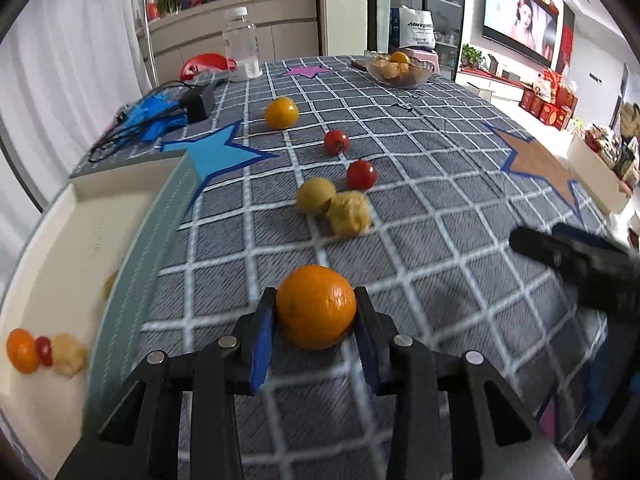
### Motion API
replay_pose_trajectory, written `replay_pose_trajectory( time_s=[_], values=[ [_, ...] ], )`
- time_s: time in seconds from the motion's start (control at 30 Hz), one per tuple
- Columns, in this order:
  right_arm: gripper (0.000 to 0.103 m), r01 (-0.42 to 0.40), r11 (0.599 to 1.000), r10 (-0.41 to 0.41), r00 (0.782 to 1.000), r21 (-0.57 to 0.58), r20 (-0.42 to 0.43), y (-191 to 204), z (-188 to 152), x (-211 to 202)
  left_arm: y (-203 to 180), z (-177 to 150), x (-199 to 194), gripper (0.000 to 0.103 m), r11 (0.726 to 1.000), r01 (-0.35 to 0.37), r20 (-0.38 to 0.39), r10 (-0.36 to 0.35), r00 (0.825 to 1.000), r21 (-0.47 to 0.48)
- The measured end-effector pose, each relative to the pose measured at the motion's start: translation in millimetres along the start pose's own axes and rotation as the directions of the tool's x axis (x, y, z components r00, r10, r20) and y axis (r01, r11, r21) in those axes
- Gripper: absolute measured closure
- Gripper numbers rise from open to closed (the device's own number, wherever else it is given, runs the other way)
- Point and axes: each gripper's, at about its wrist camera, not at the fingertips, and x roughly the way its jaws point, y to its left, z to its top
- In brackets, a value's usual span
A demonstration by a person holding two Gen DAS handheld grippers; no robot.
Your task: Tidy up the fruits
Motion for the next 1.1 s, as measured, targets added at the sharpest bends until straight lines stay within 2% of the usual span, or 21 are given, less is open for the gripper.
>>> replay_pose_trajectory(
  time_s=[0.23, 0.47, 1.1],
  values=[
    [0.0, 0.005, 1.0, -0.005, 1.0, -0.004, -0.002, 1, 0, 1, 5, -14, -7, 0.063, 1.0, 0.007, 0.049, -0.007, 0.999, -0.006],
    [0.0, 0.006, 1.0, -0.006, 1.0, -0.004, -0.002, 1, 0, 1, 10, -14, -6, 0.063, 0.999, 0.045, 0.054, -0.044, 0.998, -0.029],
    [0.0, 0.008, 1.0, -0.008, 1.0, -0.005, -0.003, 3, 0, 1, 8, -16, -7, 0.063, 0.999, 0.04, 0.058, -0.038, 0.998, -0.021]
  ],
)
